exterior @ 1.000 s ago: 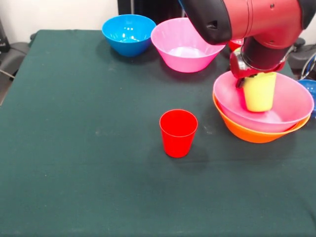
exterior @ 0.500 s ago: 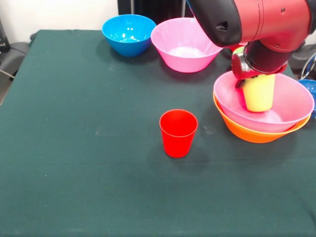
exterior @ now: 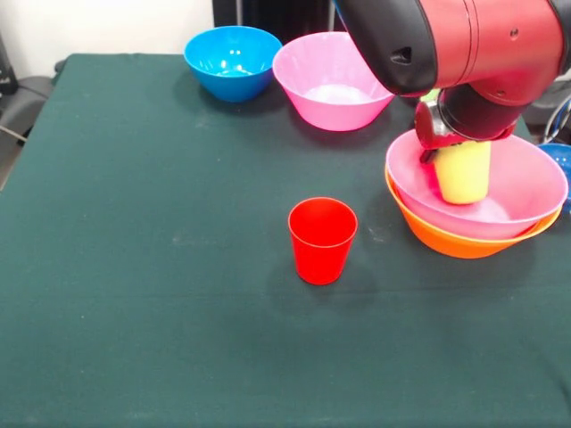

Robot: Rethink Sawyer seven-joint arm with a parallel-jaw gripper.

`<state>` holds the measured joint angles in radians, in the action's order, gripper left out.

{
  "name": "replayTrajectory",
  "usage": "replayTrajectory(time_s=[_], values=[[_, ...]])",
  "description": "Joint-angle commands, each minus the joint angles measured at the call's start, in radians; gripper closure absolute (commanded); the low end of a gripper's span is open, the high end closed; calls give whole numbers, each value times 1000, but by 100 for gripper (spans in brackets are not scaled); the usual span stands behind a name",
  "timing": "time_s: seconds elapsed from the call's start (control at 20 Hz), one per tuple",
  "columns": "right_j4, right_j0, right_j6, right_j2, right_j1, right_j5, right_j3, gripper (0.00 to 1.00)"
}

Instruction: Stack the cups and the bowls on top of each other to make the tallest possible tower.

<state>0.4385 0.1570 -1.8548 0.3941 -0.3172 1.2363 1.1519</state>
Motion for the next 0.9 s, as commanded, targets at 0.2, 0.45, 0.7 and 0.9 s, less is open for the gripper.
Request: replayTrajectory(time_s=[0.2,0.45,0.7,0.9], values=[[68,-20,106,-7,66,62,-137,100],[33,-24,76,13,60,60,-149,100],[23,-29,61,19,67,44,-170,100],[24,-30,67,13,68,52,-177,100]])
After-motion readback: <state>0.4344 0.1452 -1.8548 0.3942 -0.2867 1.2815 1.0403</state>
